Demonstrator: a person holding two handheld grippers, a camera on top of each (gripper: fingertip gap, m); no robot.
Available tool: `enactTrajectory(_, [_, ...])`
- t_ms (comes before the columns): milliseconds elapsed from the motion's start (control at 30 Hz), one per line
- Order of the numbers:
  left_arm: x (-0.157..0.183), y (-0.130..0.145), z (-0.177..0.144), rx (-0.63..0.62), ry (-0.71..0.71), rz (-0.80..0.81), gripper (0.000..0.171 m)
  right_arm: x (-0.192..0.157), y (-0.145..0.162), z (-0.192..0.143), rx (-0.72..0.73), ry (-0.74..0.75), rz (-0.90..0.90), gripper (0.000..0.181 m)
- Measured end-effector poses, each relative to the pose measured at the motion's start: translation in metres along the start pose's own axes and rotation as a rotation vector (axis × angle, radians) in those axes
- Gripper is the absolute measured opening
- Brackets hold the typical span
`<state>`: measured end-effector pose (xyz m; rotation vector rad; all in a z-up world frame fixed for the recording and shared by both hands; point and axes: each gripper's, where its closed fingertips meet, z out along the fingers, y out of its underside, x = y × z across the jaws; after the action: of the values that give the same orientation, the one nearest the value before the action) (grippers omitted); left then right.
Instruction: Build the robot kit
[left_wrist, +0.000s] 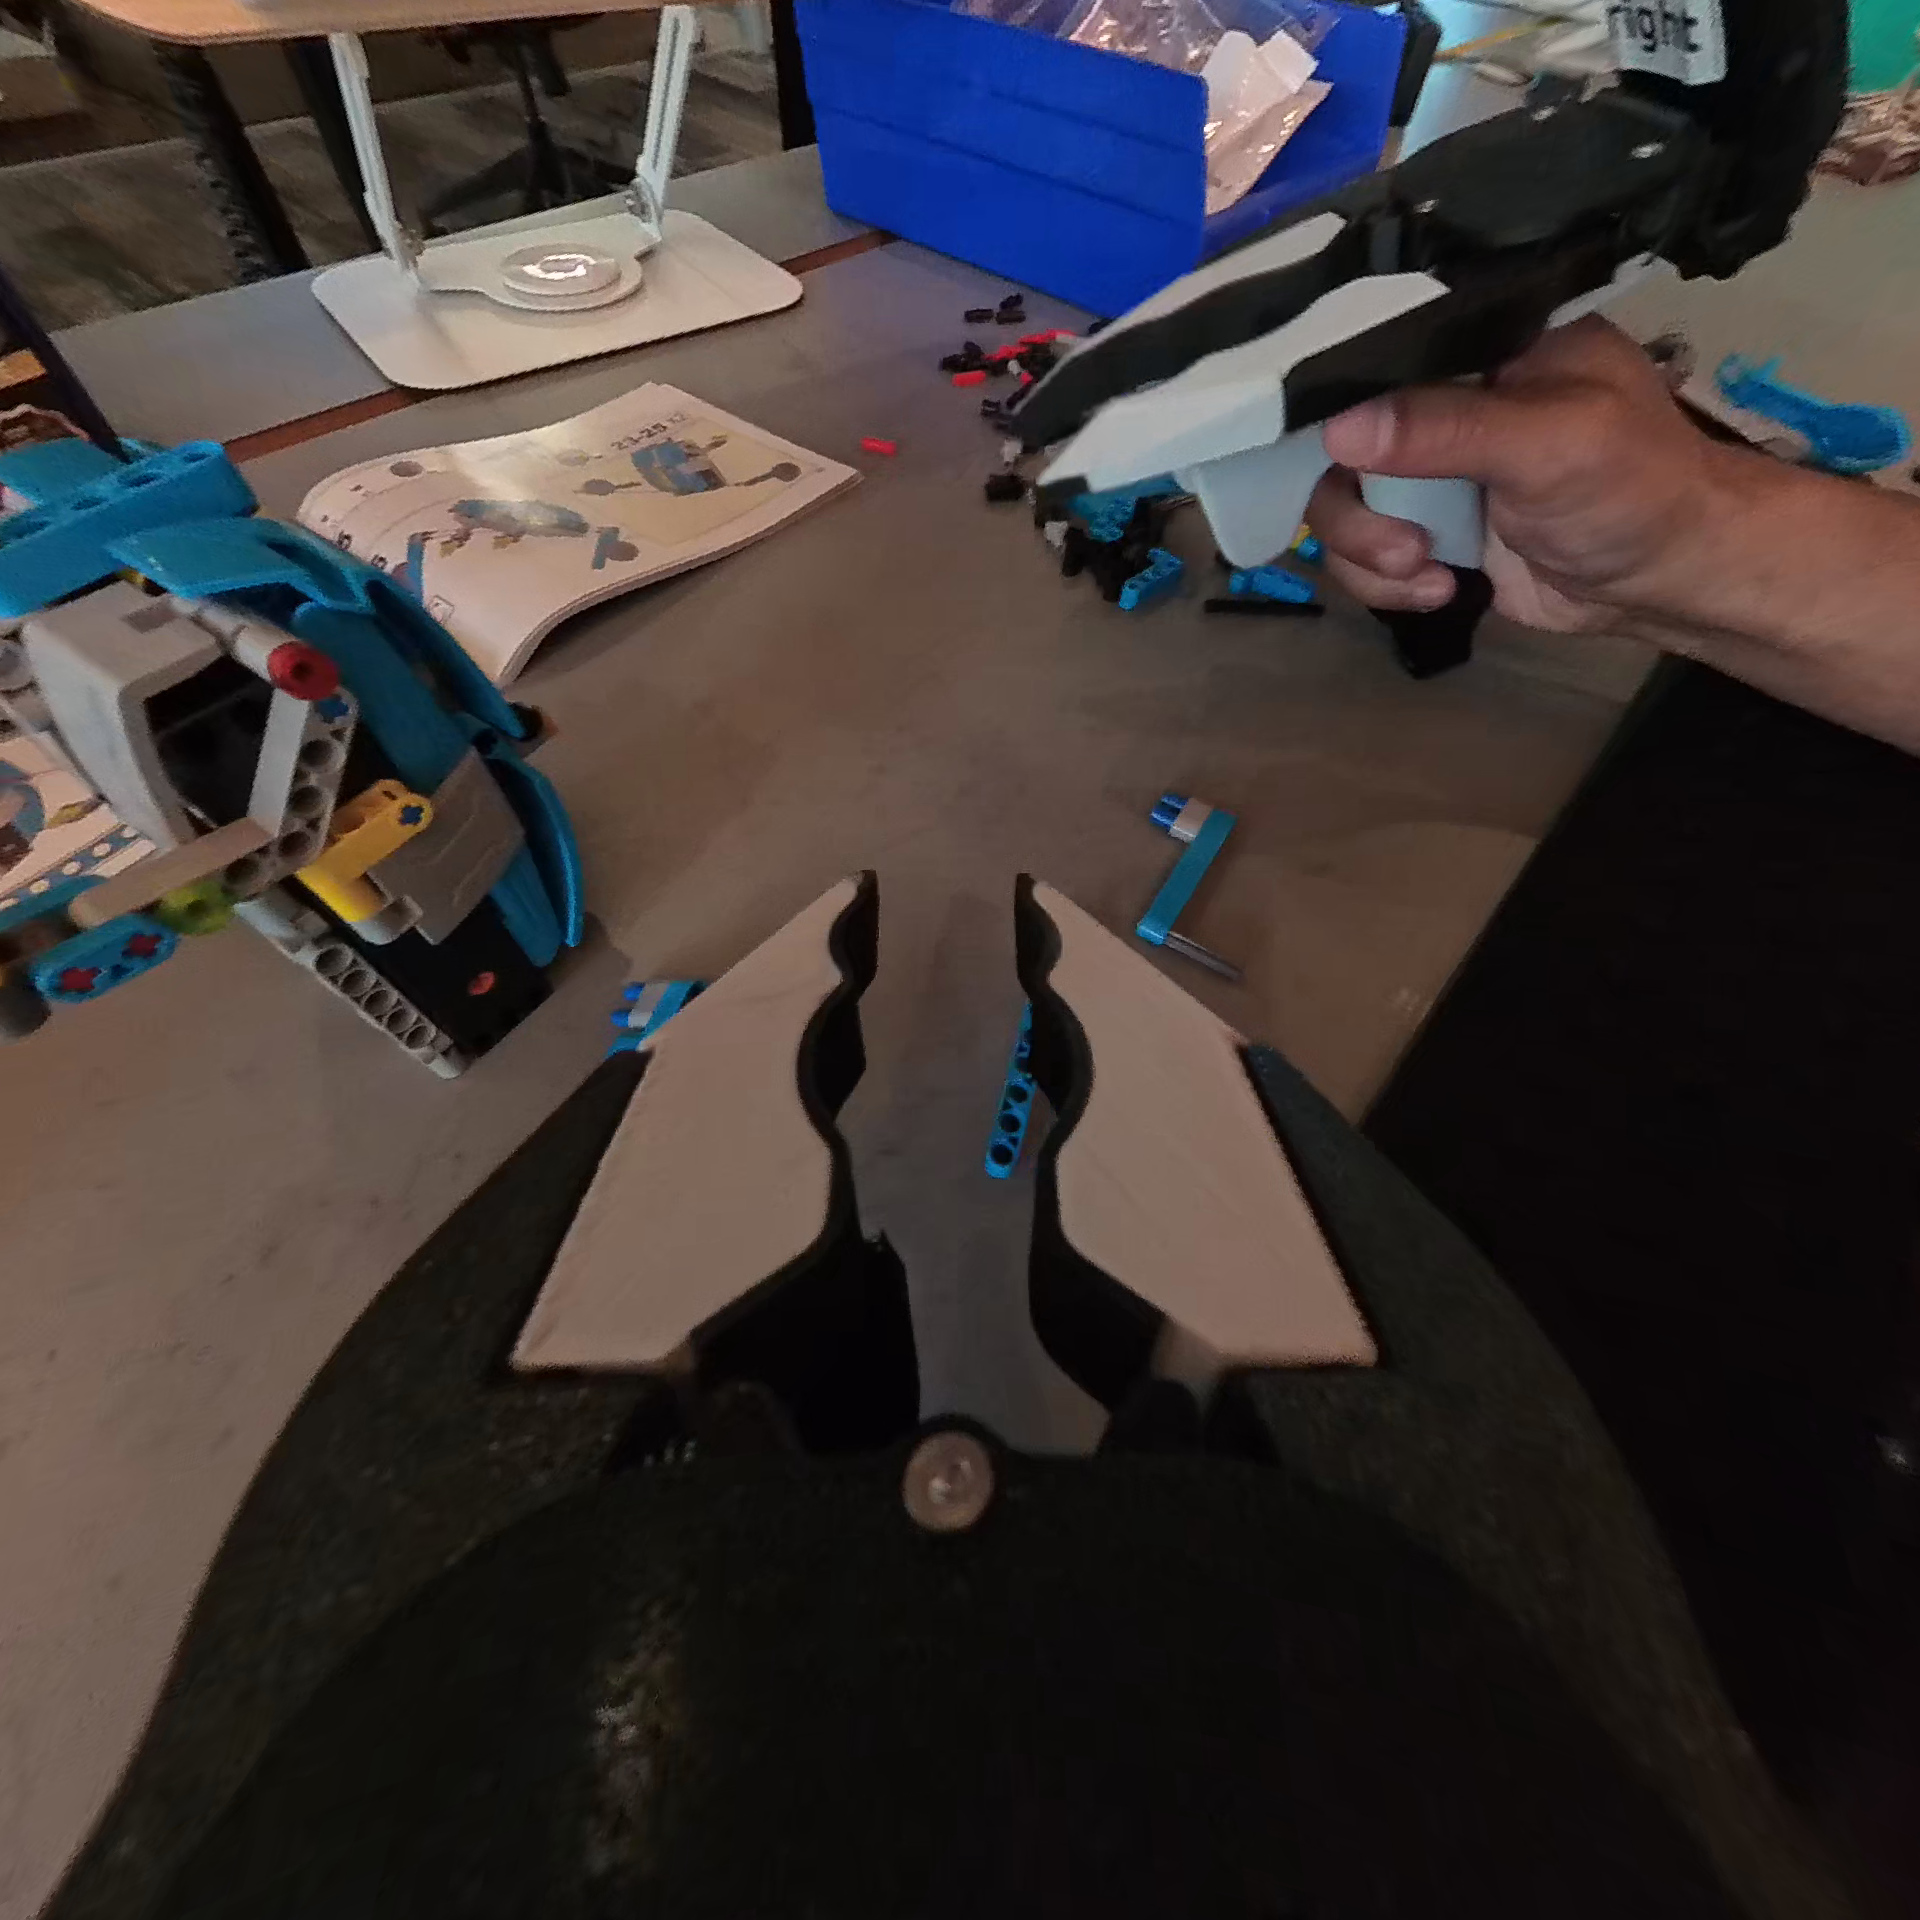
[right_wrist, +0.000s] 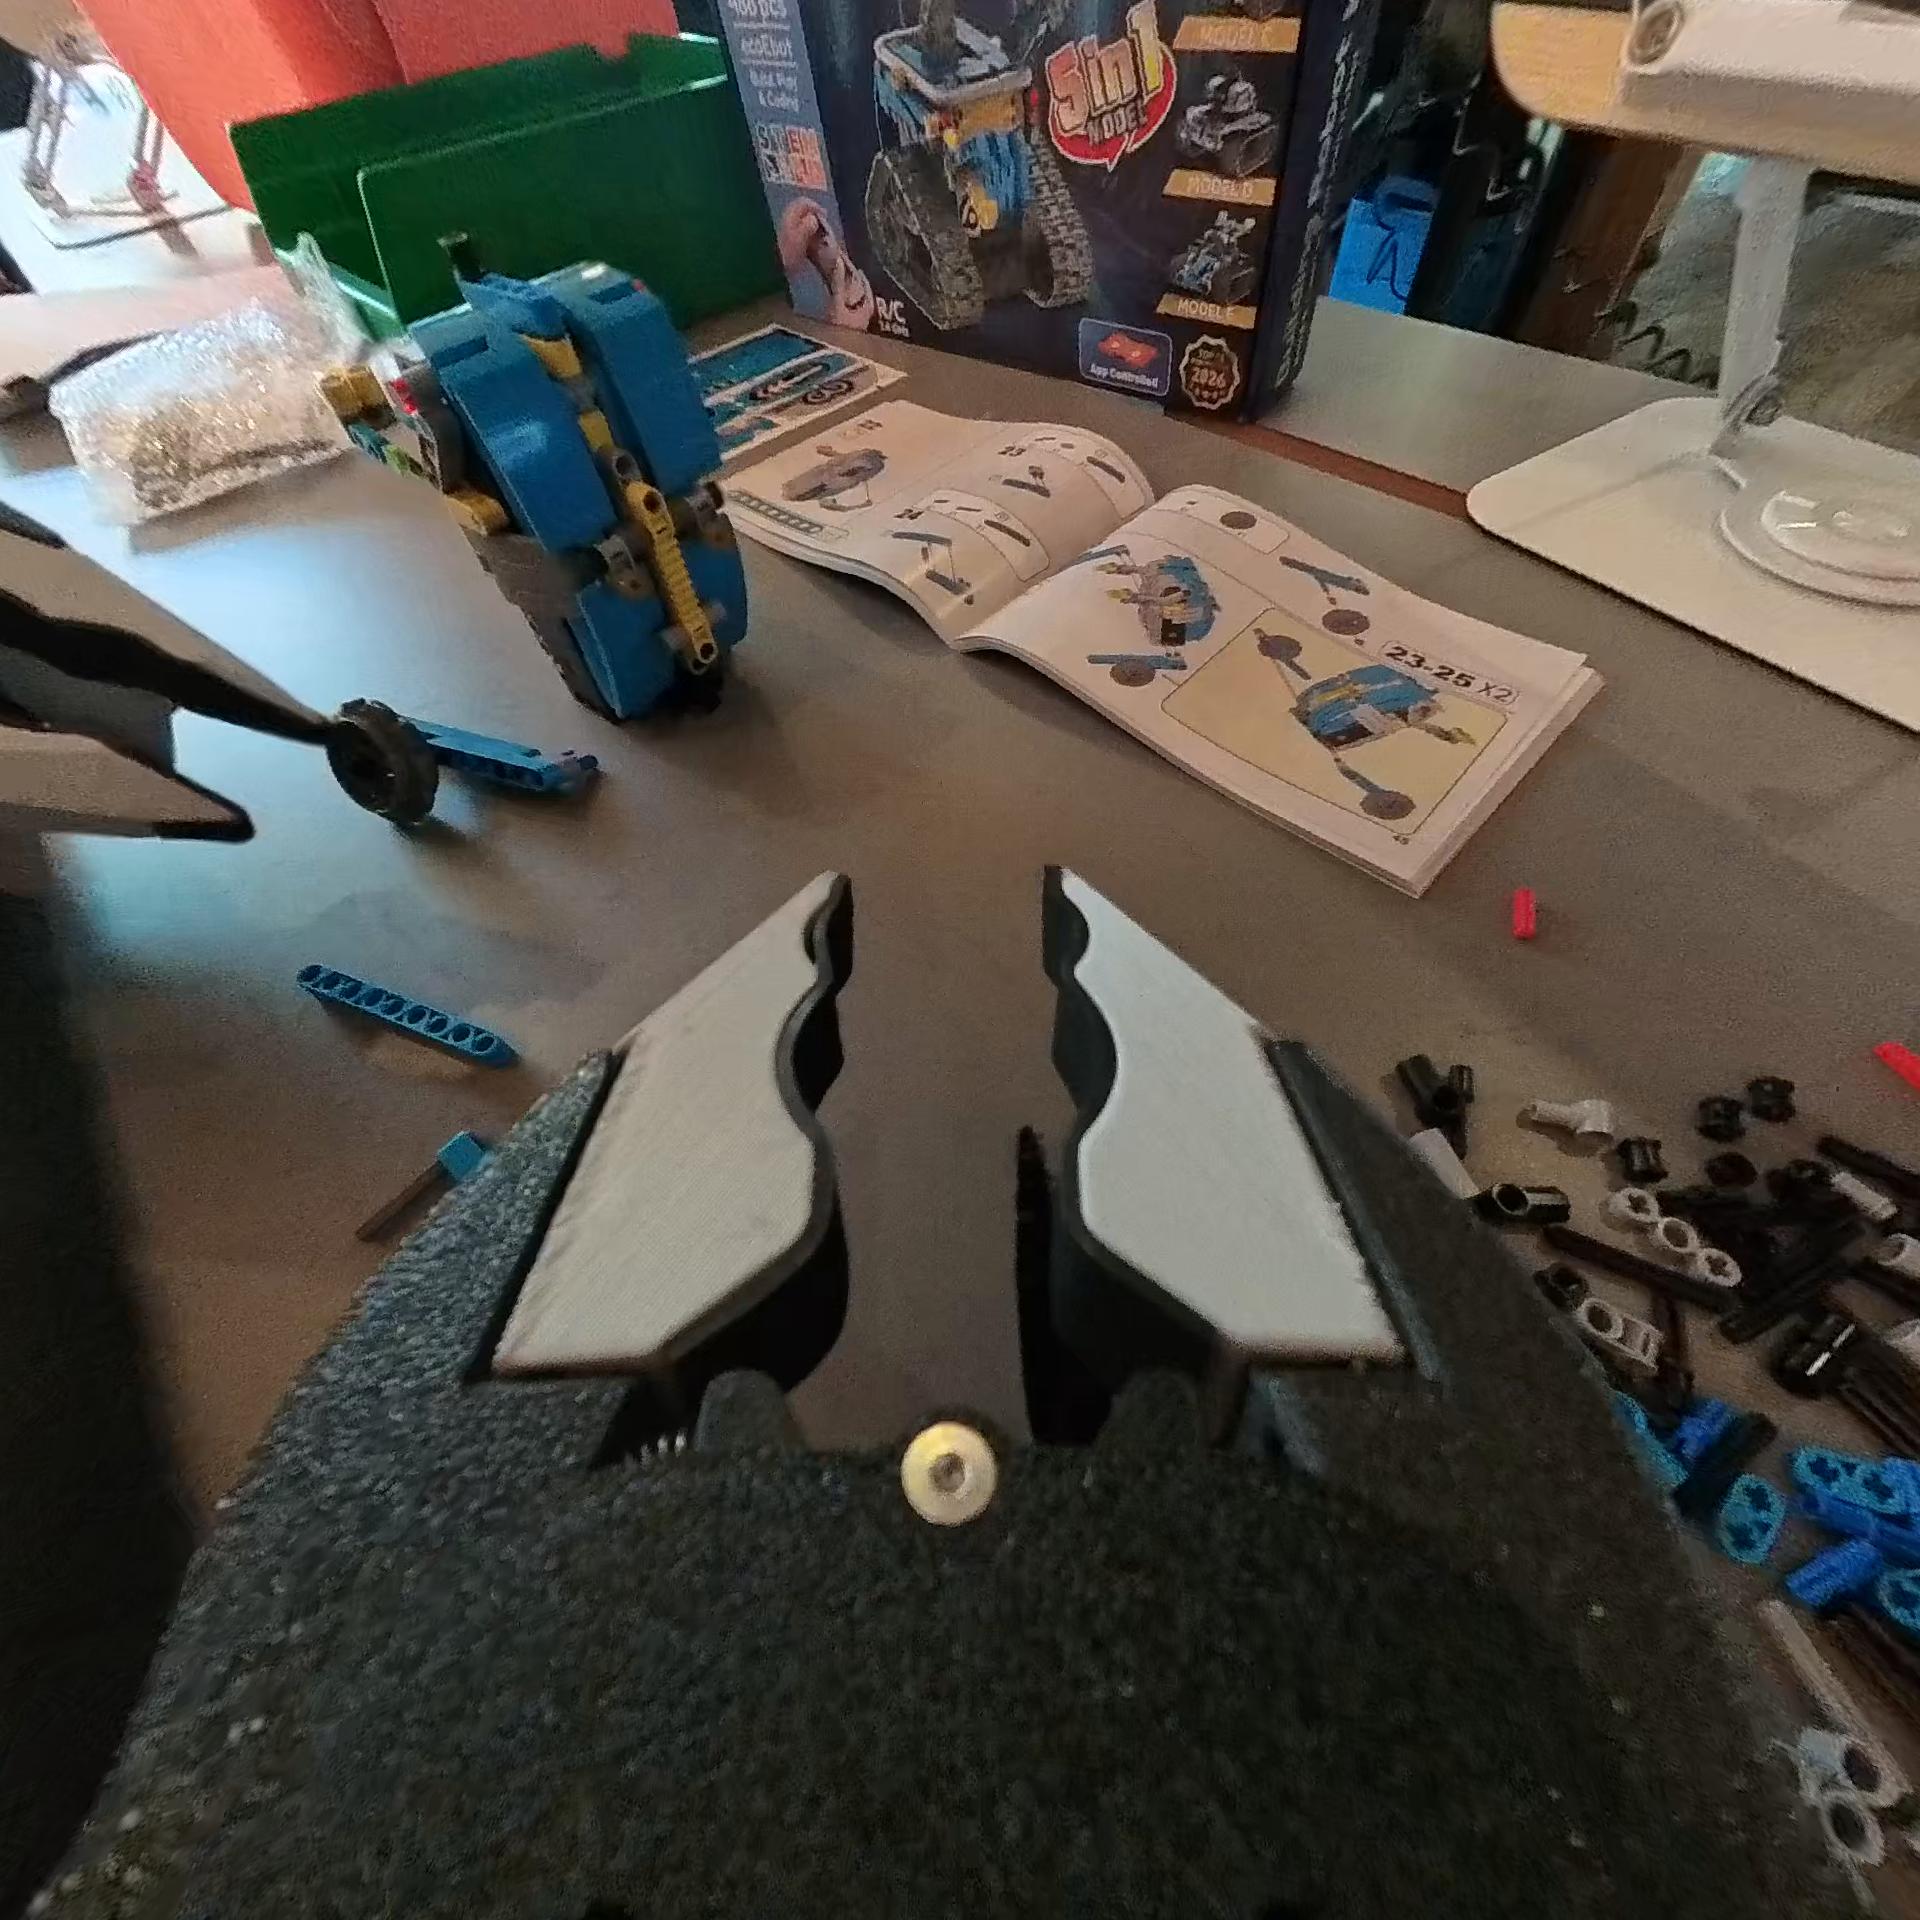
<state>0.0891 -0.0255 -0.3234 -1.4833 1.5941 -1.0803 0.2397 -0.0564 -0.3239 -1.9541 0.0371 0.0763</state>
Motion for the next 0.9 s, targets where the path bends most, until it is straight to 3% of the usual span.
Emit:
enactTrajectory(167, [0.011, -0.007, -0.007, 0.062, 0.086, 0.010, 0.026, 0.002, -0.022, -0.013, 0.108, 0.028, -0.034, 0.036])
enactTrajectory(233, [0.011, -0.010, -0.010, 0.083, 0.105, -0.006, 0.026, 0.008, -0.021, -0.014, 0.107, 0.055, -0.047, 0.046])
enactTrajectory(400, [0.004, -0.026, -0.029, 0.225, 0.112, -0.068, 0.026, 0.035, -0.014, -0.033, 0.060, 0.133, -0.014, 0.037])
enactTrajectory(467, [0.001, -0.033, -0.040, 0.299, 0.135, -0.105, 0.026, 0.059, -0.007, -0.057, -0.014, 0.193, 0.002, 0.042])
enactTrajectory(600, [-0.013, -0.038, -0.049, 0.361, 0.164, -0.229, 0.026, 0.116, 0.014, -0.136, -0.177, 0.370, -0.004, 0.032])
enactTrajectory(733, [-0.016, -0.038, -0.050, 0.367, 0.166, -0.256, 0.026, 0.139, 0.035, -0.180, -0.269, 0.413, 0.082, 0.032])
enactTrajectory(900, [-0.004, -0.034, -0.041, 0.302, 0.134, -0.144, 0.026, 0.142, 0.039, -0.152, -0.319, 0.370, 0.106, 0.030])
